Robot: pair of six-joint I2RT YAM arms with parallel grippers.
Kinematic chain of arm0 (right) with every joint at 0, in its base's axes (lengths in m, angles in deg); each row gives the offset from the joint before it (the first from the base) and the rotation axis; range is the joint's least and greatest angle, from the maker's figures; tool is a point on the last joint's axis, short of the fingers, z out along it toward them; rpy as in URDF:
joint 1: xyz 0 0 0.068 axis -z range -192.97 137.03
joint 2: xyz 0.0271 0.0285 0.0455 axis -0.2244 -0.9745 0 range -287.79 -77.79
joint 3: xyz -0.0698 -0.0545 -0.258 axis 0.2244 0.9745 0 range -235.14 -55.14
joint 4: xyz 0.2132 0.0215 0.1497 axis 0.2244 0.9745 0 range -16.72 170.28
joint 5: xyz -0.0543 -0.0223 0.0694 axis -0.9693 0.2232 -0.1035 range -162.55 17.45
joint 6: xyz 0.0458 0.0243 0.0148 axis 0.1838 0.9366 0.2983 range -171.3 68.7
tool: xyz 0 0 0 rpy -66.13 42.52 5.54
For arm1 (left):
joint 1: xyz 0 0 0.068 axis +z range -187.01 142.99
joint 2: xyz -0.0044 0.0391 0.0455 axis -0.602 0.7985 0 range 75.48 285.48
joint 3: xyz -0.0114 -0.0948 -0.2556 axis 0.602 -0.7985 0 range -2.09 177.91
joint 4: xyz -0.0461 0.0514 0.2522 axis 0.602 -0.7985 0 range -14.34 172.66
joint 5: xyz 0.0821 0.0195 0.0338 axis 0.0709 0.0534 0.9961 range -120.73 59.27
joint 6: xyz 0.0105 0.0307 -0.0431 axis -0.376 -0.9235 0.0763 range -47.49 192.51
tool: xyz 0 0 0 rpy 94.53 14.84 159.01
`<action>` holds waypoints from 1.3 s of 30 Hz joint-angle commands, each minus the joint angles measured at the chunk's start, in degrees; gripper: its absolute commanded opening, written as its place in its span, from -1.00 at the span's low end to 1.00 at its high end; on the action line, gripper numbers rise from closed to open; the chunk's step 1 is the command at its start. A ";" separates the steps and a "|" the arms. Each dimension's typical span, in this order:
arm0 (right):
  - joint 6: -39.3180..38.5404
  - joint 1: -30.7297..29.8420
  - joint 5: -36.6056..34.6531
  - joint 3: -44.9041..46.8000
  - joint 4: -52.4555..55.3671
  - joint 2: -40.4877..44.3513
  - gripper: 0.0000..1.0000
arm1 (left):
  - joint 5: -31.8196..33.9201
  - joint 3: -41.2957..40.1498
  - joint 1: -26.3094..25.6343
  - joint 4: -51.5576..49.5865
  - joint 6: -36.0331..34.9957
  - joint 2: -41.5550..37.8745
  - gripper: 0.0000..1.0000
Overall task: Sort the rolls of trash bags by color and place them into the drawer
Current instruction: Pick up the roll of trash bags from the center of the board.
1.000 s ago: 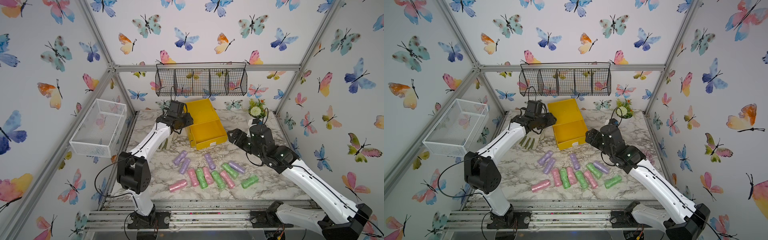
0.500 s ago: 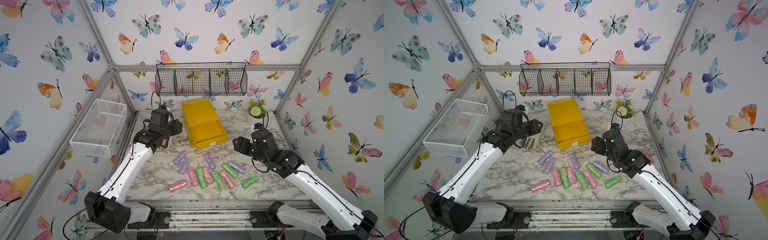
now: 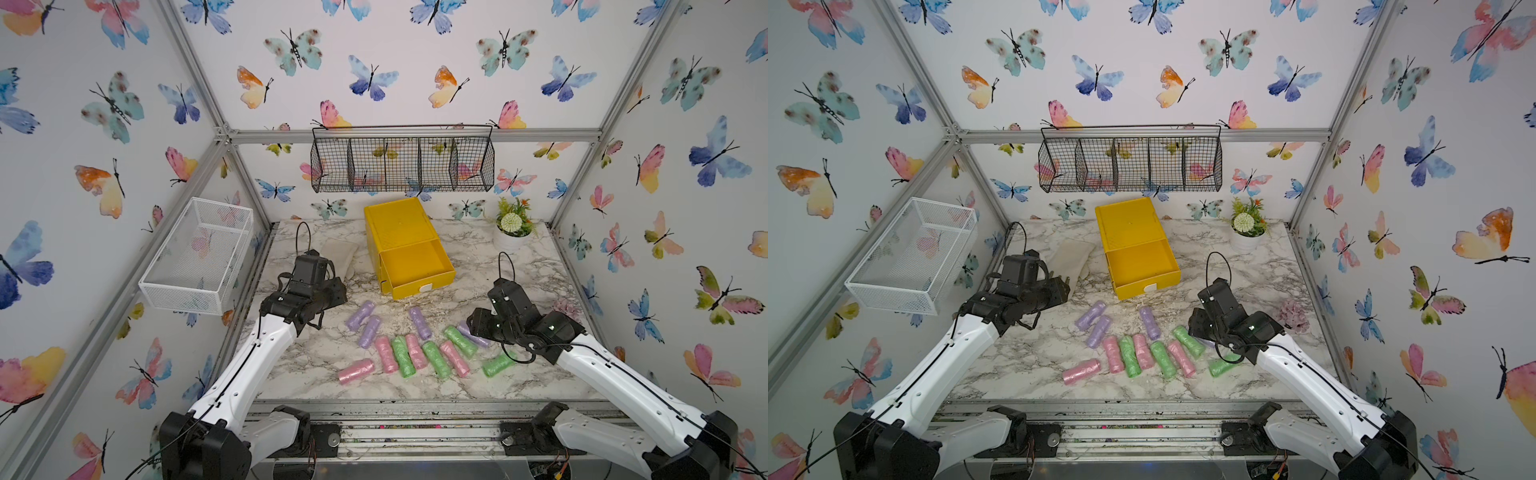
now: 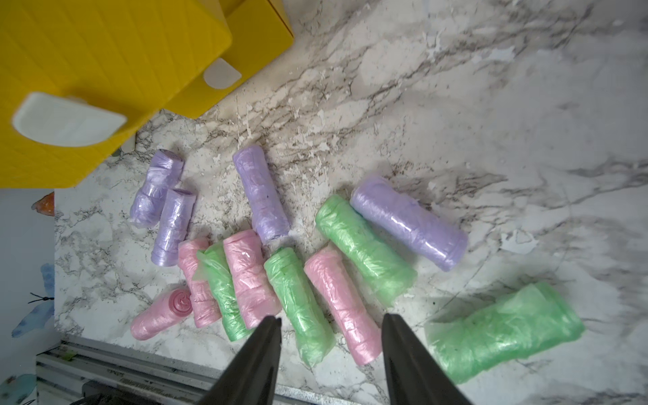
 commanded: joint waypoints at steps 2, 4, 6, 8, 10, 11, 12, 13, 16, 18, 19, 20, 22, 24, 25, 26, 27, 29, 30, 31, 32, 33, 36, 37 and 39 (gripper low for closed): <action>-0.82 0.23 8.11 3.95 -4.19 -2.59 -0.10 | -0.65 -1.47 0.49 0.05 0.09 -1.93 -0.04; -1.09 0.23 10.43 5.38 -5.87 -4.06 -0.11 | -1.83 -1.53 0.51 -0.33 0.10 -1.80 -0.04; -1.76 0.23 11.73 5.90 -6.58 -5.80 -0.12 | -2.27 -1.44 0.54 -1.32 -0.08 -1.51 -0.04; -2.17 0.23 12.32 6.16 -6.65 -7.30 -0.12 | -2.27 -1.38 0.58 -2.35 -0.41 -1.39 -0.05; -2.38 0.23 12.99 6.84 -7.60 -8.45 -0.11 | -2.27 -1.86 0.51 -2.67 -0.35 -1.61 -0.05; -2.40 0.23 13.45 7.07 -8.10 -8.80 -0.11 | -2.28 -2.06 0.51 -2.67 -0.34 -1.83 -0.05; -2.40 0.23 13.80 7.34 -8.53 -9.25 -0.10 | -2.35 -2.21 0.53 -2.71 -0.26 -2.14 -0.05; -2.44 0.23 14.01 7.44 -8.66 -9.73 -0.11 | -2.32 -2.26 0.54 -2.69 -0.24 -2.35 -0.05; -2.70 0.23 14.10 7.77 -8.98 -10.57 -0.11 | -2.21 -2.42 0.54 -3.01 -0.25 -2.75 -0.04; -2.80 0.23 14.01 8.12 -9.26 -10.95 -0.11 | -2.23 -2.60 0.60 -3.08 -0.15 -2.98 -0.05; -2.99 0.23 13.87 8.23 -9.36 -11.28 -0.11 | -2.28 -2.70 0.60 -3.02 -0.11 -3.15 -0.05; -3.07 0.23 13.69 8.32 -9.38 -11.62 -0.11 | -2.36 -2.78 0.60 -3.07 0.00 -3.15 -0.05; -3.40 0.23 13.15 8.56 -9.49 -12.55 -0.11 | -2.45 -2.88 0.60 -3.15 -0.01 -3.24 -0.05; -3.50 0.23 12.92 8.83 -9.96 -13.50 -0.11 | -2.36 -3.07 0.60 -3.36 -0.03 -3.49 -0.05; -3.59 0.20 12.92 8.93 -10.29 -13.98 -0.11 | -2.28 -3.07 0.60 -3.42 -0.08 -3.64 -0.05; -3.70 0.23 12.92 9.10 -10.64 -14.49 -0.11 | -2.19 -3.13 0.60 -3.45 -0.08 -3.84 -0.05; -3.78 0.23 13.17 9.26 -11.14 -15.10 -0.11 | -2.18 -3.23 0.60 -3.46 -0.04 -3.94 -0.05; -3.93 0.23 13.49 9.45 -11.81 -16.16 -0.11 | -2.10 -3.38 0.60 -3.49 -0.17 -4.16 -0.05; -3.99 0.23 13.48 9.59 -12.10 -16.64 -0.11 | -2.10 -3.48 0.60 -3.54 -0.10 -4.21 -0.05; -4.01 0.23 13.49 9.76 -12.25 -17.00 -0.10 | -2.10 -3.53 0.60 -3.60 -0.11 -4.23 -0.05; -4.02 0.23 13.57 9.96 -12.56 -17.33 -0.10 | -2.10 -3.62 0.60 -3.64 -0.21 -4.29 -0.05; -3.99 0.23 13.74 10.15 -12.82 -17.59 -0.09 | -2.10 -3.67 0.60 -3.68 -0.23 -4.30 -0.05; -4.10 0.20 14.49 10.60 -13.40 -18.21 -0.04 | -2.02 -3.97 0.60 -3.71 -0.23 -4.47 -0.05; -4.13 0.15 14.75 10.69 -13.49 -18.35 -0.03 | -2.01 -4.08 0.60 -3.66 -0.25 -4.49 -0.04; -4.29 0.20 14.99 10.78 -13.62 -18.77 0.00 | -2.05 -4.33 0.60 -3.47 -0.21 -4.57 -0.04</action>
